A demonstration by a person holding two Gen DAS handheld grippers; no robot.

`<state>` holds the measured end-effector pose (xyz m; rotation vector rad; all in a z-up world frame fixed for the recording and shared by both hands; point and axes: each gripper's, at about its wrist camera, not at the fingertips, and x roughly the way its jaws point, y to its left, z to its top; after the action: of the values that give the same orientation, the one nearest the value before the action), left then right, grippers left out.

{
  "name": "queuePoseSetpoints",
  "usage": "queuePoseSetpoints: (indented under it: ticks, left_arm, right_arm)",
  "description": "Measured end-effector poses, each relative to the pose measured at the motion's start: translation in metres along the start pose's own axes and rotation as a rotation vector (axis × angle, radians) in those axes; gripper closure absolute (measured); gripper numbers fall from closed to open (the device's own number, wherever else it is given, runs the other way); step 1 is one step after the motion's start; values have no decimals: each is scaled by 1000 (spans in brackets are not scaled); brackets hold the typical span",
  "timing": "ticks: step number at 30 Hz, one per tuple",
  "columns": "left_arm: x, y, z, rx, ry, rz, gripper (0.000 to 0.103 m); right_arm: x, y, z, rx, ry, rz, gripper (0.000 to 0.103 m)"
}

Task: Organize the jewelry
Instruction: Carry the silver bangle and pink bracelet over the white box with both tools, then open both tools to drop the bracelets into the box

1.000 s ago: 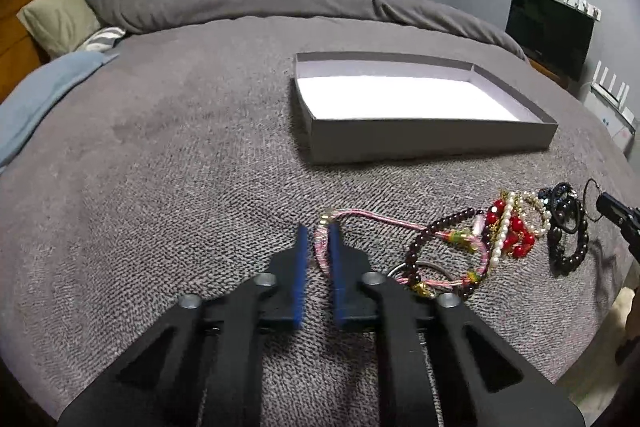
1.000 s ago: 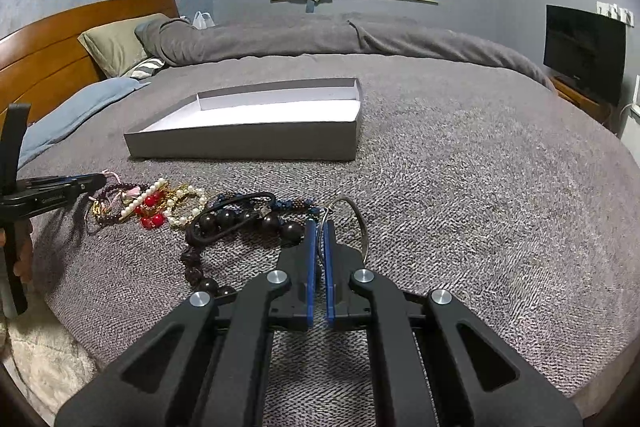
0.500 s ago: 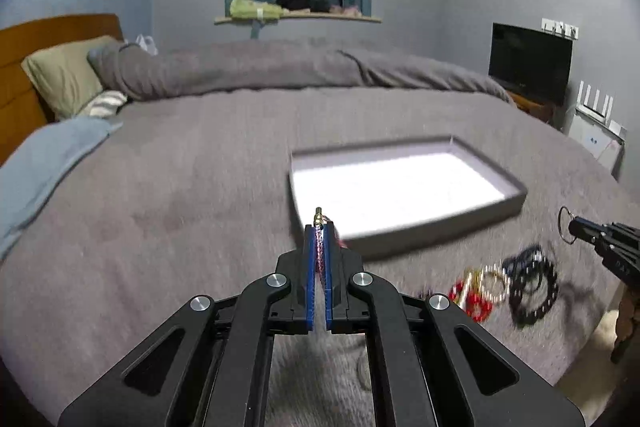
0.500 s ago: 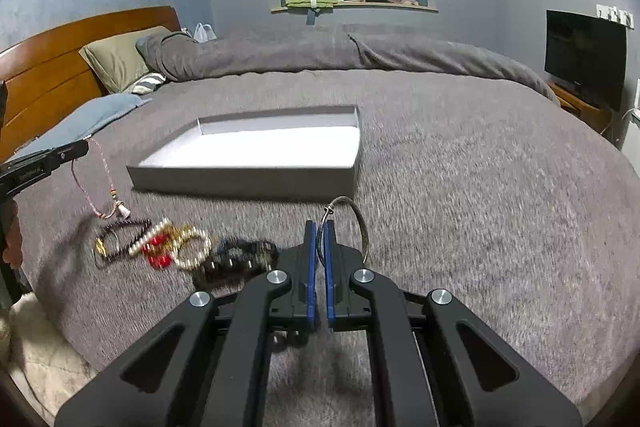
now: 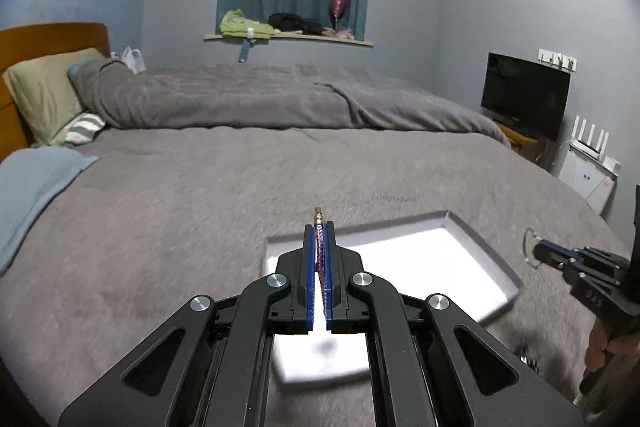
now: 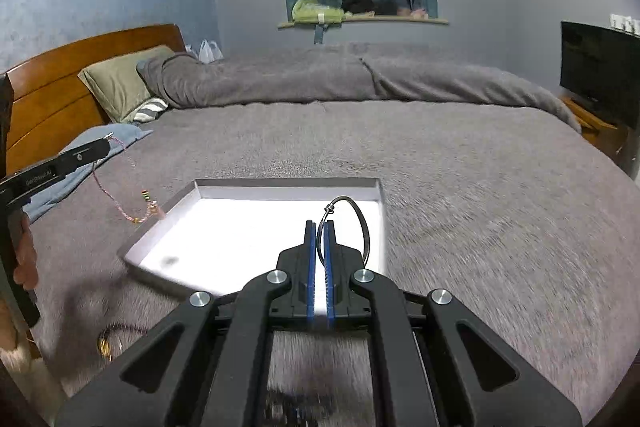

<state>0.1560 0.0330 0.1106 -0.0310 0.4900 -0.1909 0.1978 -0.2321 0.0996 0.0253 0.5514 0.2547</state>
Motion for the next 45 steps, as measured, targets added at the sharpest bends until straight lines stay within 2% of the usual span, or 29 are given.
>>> queuePoseSetpoints:
  ticks: [6, 10, 15, 19, 26, 31, 38, 39, 42, 44, 45]
  left_arm:
    - [54, -1, 14, -42, 66, -30, 98]
    - [88, 5, 16, -60, 129, -35, 98]
    - [115, 23, 7, -131, 190, -45, 98]
    - [131, 29, -6, -117, 244, 2, 98]
    - [149, 41, -23, -113, 325, 38, 98]
    - [152, 38, -22, -81, 331, 53, 98]
    - [157, 38, -24, -63, 356, 55, 98]
    - [157, 38, -24, -61, 356, 55, 94]
    - [156, 37, -23, -57, 348, 67, 63]
    - [152, 37, -22, -59, 325, 72, 62]
    - [150, 37, -21, -63, 316, 73, 61]
  right_arm:
    - [52, -4, 35, 42, 30, 9, 99]
    - [88, -13, 46, 93, 114, 46, 99]
    - [123, -16, 45, 130, 210, 47, 99]
    - [149, -9, 47, 95, 295, 31, 99]
    - [173, -10, 41, 67, 385, -25, 99]
    - [182, -14, 32, 78, 435, -55, 99]
    - [179, -17, 28, 102, 433, -63, 99]
    - [177, -15, 29, 95, 426, -65, 99]
    - [169, -8, 31, 68, 402, -72, 98]
    - [163, -5, 32, 59, 386, -67, 96]
    - [158, -4, 32, 56, 379, -64, 91]
